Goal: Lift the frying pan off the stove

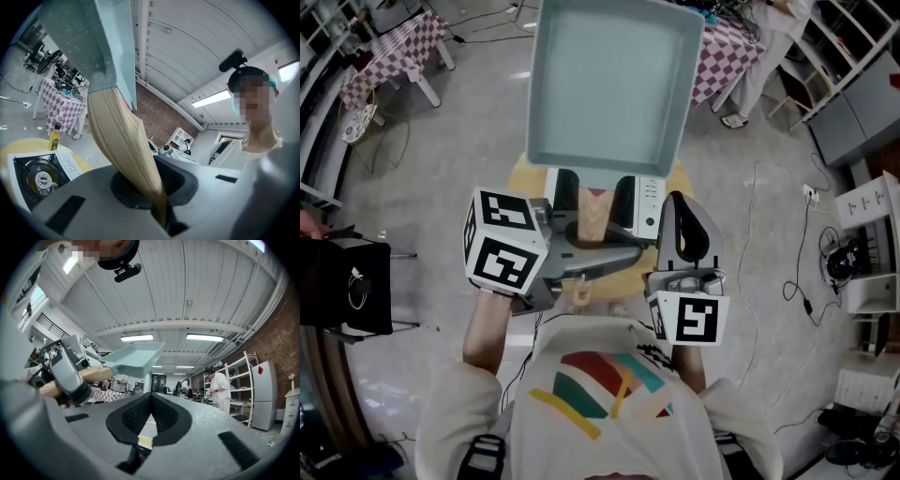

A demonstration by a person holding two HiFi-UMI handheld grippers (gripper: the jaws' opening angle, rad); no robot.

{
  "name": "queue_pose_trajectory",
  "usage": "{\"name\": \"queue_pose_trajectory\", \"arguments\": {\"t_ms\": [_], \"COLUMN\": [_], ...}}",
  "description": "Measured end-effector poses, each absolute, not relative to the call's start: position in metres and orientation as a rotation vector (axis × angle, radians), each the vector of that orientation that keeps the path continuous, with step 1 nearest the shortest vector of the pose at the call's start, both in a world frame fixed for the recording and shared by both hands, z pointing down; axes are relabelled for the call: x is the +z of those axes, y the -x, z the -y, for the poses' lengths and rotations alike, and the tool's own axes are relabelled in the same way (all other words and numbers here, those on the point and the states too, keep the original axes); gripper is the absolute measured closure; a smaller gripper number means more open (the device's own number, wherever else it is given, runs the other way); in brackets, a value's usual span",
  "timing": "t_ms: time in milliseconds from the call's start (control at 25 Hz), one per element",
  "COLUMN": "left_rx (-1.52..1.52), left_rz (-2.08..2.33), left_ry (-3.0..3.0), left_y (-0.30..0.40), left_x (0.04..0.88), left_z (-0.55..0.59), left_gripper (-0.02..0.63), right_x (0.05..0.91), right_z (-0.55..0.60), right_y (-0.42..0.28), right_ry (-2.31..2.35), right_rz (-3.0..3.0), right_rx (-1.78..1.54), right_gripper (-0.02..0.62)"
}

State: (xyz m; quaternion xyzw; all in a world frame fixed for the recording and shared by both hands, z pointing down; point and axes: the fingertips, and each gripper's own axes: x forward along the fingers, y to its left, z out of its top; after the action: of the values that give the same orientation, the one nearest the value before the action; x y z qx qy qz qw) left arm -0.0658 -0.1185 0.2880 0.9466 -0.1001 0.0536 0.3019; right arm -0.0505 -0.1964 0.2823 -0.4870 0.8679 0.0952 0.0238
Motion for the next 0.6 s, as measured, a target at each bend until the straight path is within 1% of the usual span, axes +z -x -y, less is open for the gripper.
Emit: {"name": "queue_pose_trajectory", "arguments": {"t_ms": [600], "left_rx": [0.109], "left_rz": [0.266], "left_ry": [-2.576], "left_y": [0.060], "left_x": [0.268], "left_z": [0.112], "left_gripper": [0.598], "right_x": [0.279], "right_z": [0.199], "right_y": [0.042], "right_ry": [1.530], "right_rz": [-2.675], "right_rx": [0.293], "right_gripper": [0.601]}}
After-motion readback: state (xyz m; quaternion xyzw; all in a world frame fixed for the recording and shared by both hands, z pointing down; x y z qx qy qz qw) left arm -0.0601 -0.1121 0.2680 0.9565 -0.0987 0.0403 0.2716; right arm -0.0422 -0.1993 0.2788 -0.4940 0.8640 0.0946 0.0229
